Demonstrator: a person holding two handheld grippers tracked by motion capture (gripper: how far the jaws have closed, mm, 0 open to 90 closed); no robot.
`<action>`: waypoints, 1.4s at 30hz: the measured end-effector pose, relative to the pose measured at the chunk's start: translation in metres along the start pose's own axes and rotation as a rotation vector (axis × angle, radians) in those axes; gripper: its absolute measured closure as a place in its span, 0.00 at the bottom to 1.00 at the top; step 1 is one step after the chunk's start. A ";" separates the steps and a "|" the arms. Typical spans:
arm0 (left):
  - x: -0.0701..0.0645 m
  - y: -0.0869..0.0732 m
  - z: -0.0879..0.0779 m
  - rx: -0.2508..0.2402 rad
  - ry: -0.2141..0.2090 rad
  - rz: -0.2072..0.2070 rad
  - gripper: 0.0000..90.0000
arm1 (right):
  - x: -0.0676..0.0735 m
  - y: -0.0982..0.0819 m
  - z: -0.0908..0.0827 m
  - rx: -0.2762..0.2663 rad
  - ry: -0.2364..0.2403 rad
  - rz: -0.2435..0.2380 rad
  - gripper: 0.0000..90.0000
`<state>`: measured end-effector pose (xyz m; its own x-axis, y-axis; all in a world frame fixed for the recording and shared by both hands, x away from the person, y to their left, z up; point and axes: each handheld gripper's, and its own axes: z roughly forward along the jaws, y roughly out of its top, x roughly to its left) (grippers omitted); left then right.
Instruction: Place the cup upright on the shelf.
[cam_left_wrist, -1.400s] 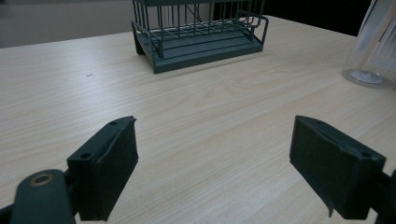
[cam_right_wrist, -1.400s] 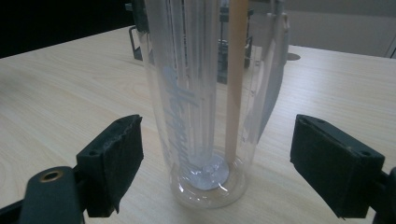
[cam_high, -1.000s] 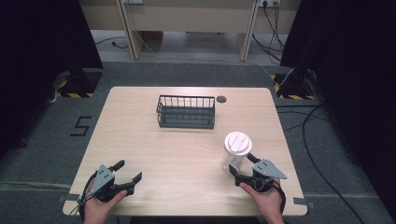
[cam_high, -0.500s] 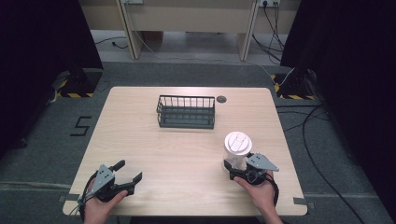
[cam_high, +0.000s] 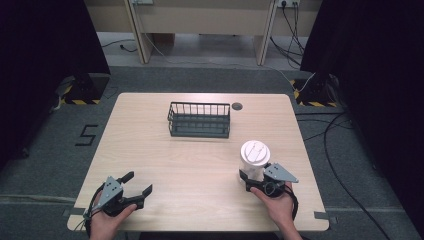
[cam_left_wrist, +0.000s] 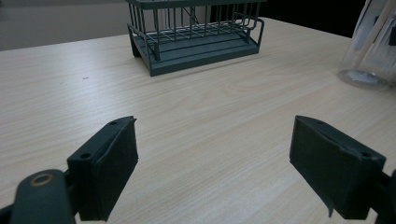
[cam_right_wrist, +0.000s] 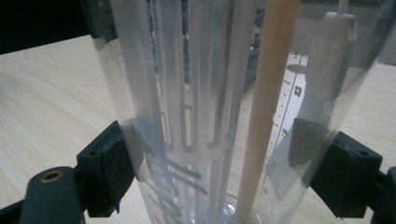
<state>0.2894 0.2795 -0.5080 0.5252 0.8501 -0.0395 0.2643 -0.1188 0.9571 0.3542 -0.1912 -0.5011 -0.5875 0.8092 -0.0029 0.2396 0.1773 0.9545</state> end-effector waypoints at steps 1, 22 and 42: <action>0.000 0.000 0.000 0.000 0.000 0.000 0.16 | 0.000 0.000 0.000 0.000 0.000 0.000 0.20; -0.001 0.000 0.000 -0.002 -0.003 0.000 0.16 | -0.005 0.029 0.004 -0.031 -0.012 -0.017 0.20; -0.001 0.000 0.000 -0.001 -0.004 0.000 0.16 | -0.010 0.053 0.021 -0.054 -0.023 -0.017 0.21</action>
<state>0.2890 0.2787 -0.5075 0.5281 0.8482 -0.0407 0.2633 -0.1179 0.9575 0.3892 -0.1782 -0.4568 -0.5732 0.8190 -0.0252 0.1876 0.1611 0.9689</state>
